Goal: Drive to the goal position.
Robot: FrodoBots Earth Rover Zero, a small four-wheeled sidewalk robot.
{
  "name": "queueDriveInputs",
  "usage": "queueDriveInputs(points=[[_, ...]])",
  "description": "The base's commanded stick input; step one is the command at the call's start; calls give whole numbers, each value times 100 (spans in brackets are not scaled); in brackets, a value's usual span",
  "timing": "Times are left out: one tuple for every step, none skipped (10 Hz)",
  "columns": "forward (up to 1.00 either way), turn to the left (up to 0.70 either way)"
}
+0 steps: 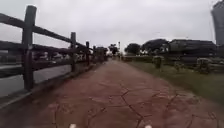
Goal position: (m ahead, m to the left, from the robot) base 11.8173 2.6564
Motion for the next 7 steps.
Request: queueDriveInputs(points=[[100, -13], [100, -6], [100, 0], [100, 0], [100, 0], [100, 0], [100, 0]])
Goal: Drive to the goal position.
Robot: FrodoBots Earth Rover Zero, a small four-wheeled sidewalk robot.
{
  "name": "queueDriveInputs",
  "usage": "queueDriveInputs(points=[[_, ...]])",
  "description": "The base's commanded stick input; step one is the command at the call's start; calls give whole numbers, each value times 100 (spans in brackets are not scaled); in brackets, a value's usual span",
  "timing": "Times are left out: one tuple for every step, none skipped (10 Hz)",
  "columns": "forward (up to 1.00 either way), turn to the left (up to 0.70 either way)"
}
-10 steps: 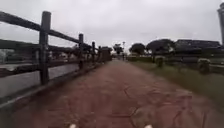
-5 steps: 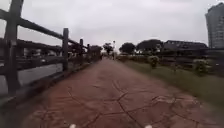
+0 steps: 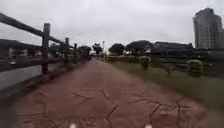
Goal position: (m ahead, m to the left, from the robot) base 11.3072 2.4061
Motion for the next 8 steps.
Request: queueDriveInputs(points=[[100, 0], [100, 0], [100, 0], [100, 0], [100, 0], [100, 0], [100, 0], [100, 0]])
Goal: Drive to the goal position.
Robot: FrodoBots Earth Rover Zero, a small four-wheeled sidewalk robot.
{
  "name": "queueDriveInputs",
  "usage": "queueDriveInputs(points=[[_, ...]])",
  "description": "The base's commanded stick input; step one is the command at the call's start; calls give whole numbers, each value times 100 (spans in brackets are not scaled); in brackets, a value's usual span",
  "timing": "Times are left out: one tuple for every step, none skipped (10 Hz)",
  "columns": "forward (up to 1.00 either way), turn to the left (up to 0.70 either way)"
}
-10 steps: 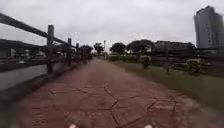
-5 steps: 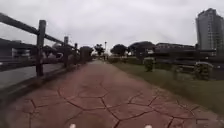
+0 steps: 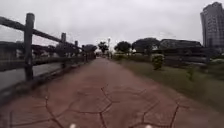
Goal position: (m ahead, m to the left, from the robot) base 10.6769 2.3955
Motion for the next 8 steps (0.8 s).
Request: queueDriveInputs(points=[[100, 0], [100, 0], [100, 0], [100, 0], [100, 0], [100, 0], [100, 0], [100, 0]])
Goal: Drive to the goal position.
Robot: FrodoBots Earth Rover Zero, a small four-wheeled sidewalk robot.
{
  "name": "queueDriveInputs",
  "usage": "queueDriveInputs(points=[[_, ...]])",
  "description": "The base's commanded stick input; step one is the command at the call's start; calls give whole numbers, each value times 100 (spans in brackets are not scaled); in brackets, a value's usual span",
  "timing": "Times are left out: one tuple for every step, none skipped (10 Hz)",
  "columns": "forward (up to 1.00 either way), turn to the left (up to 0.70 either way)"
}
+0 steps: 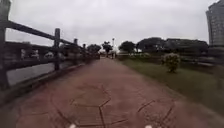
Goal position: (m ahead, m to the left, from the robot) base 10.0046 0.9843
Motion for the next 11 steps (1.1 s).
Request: queueDriveInputs(points=[[100, 0], [100, 0], [100, 0], [100, 0], [100, 0], [100, 0], [100, 0], [100, 0], [100, 0], [100, 0], [100, 0]])
